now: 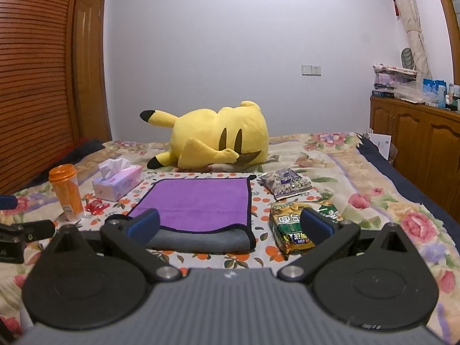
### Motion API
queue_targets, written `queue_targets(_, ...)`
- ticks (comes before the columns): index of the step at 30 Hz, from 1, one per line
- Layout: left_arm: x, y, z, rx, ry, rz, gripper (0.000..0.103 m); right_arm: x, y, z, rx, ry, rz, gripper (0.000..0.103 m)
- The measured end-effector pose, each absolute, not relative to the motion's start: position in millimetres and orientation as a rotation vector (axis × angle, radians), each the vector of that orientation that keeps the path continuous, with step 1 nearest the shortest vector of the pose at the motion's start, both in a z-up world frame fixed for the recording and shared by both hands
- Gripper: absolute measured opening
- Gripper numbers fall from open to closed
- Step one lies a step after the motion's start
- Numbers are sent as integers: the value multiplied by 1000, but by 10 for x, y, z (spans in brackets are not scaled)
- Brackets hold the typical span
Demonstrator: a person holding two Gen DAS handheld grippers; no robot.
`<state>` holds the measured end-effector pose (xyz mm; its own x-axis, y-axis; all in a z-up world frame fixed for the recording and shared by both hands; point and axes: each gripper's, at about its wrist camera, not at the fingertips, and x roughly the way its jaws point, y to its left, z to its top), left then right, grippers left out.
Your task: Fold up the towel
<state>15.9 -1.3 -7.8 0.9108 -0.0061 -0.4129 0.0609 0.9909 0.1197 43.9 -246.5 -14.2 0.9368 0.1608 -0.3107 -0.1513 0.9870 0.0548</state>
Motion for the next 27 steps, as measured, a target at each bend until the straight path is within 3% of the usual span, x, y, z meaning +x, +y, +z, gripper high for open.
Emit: queue_targets(27, 564, -121, -254, 201, 513, -71, 103, 786, -2412, -275, 20, 405, 168, 103)
